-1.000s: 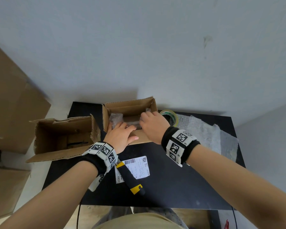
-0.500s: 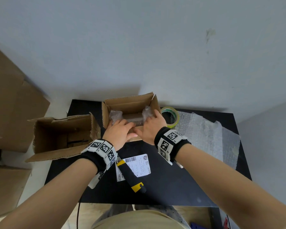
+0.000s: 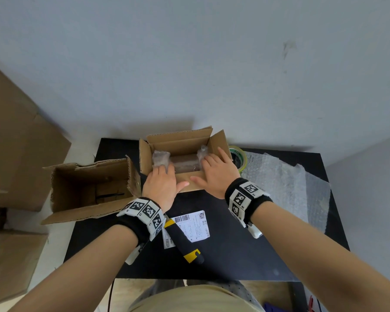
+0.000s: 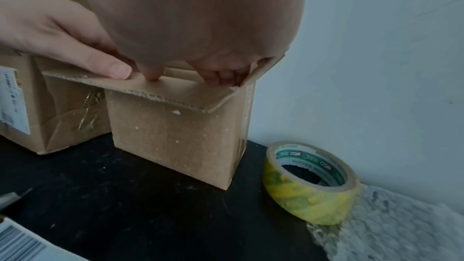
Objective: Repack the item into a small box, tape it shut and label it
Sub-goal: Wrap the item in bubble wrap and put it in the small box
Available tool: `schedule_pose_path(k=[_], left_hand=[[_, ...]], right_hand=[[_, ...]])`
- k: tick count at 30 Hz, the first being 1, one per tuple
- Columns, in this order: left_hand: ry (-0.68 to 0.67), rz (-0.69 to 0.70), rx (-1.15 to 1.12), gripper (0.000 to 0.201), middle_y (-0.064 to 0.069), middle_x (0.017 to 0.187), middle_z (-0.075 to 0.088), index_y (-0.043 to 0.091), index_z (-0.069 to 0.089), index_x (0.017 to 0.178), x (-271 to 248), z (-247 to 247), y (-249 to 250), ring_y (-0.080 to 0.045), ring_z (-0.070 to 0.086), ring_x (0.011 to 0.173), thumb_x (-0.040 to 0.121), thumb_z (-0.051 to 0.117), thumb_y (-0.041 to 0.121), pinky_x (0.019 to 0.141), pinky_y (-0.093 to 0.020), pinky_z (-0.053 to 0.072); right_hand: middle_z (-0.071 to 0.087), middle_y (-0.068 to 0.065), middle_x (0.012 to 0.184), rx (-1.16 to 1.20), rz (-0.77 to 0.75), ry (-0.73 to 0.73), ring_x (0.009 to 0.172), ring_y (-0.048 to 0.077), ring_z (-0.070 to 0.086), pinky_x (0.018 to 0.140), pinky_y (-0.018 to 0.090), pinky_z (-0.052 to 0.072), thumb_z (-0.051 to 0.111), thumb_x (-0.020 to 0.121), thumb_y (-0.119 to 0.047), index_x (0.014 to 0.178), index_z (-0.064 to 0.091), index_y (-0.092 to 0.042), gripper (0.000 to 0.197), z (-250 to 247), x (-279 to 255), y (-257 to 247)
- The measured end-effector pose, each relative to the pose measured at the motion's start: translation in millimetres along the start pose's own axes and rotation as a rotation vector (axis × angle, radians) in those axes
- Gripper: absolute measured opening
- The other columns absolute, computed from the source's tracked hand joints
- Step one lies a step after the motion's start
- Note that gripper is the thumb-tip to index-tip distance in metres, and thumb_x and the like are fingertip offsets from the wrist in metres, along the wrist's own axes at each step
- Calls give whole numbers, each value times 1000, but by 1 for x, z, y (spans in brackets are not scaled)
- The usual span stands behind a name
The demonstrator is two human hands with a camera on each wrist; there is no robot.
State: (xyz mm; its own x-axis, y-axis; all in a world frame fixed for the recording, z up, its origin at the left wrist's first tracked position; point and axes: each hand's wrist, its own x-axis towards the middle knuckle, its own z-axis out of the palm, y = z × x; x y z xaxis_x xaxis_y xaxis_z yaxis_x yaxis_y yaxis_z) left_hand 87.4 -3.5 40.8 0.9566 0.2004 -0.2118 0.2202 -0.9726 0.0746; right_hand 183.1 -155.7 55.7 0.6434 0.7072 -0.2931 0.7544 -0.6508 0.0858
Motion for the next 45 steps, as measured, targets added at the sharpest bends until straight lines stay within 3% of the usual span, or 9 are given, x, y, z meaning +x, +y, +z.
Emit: schedule_pose_path(k=[4,6,8,12,16,26,32,37,45], left_hand=[[-4,-6,55,79,-13,130,55,7,28,143,1,4,-4,-27,45,126,90,19,65,107,-36,30],[12,-10,118,85,-10,129,58,6,26,144,2,1,-6,-25,43,129,87,10,67,114,-40,14],[-5,-4,128,86,-8,130,58,7,25,145,5,-2,-8,-24,44,128,87,9,69,114,-41,10],[-36,23,70,80,-9,133,55,11,32,142,6,-12,-8,-23,49,124,89,18,69,111,-38,23],[-14,60,-110,63,-7,138,48,17,36,138,5,-30,-4,-23,47,125,93,30,60,102,-38,39],[203,382,-148,34,-3,128,53,17,45,131,-14,-70,33,-21,49,116,100,35,29,87,-36,48],[174,571,-87,32,-3,123,54,15,47,126,-19,-64,91,-21,50,112,98,37,26,81,-36,50],[66,609,0,28,-4,120,53,16,45,122,-14,-45,140,-22,52,108,95,47,24,74,-32,46],[-119,541,16,34,-8,130,47,13,41,130,8,4,207,-24,48,117,99,38,26,91,-35,46]], right_hand=[[44,8,144,-3,1,-36,140,21,28,117,43,-4,-12,76,-67,140,39,-6,102,4,2,-1],[41,7,146,4,8,-58,141,21,25,117,43,-6,-5,83,-67,141,37,-7,94,2,3,0],[42,8,146,31,20,-67,140,21,26,117,42,-4,10,92,-64,141,37,-6,81,-1,2,-1],[54,10,132,85,36,0,127,23,44,116,39,13,27,96,-55,131,49,-5,65,-12,0,-7],[54,10,129,126,43,116,122,25,47,108,36,28,40,95,-44,122,54,-8,47,-26,-8,-12],[52,7,131,211,288,331,122,25,47,103,34,32,43,97,-33,126,50,-9,38,-48,-72,-9],[48,8,136,276,485,276,126,25,43,104,33,32,44,97,-31,131,46,-8,41,-30,-128,24],[48,6,136,335,602,238,126,23,43,103,32,35,44,97,-32,132,45,-10,41,2,-166,53],[45,5,139,479,635,127,126,21,43,102,33,39,47,96,-31,136,41,-12,44,64,-187,110]])
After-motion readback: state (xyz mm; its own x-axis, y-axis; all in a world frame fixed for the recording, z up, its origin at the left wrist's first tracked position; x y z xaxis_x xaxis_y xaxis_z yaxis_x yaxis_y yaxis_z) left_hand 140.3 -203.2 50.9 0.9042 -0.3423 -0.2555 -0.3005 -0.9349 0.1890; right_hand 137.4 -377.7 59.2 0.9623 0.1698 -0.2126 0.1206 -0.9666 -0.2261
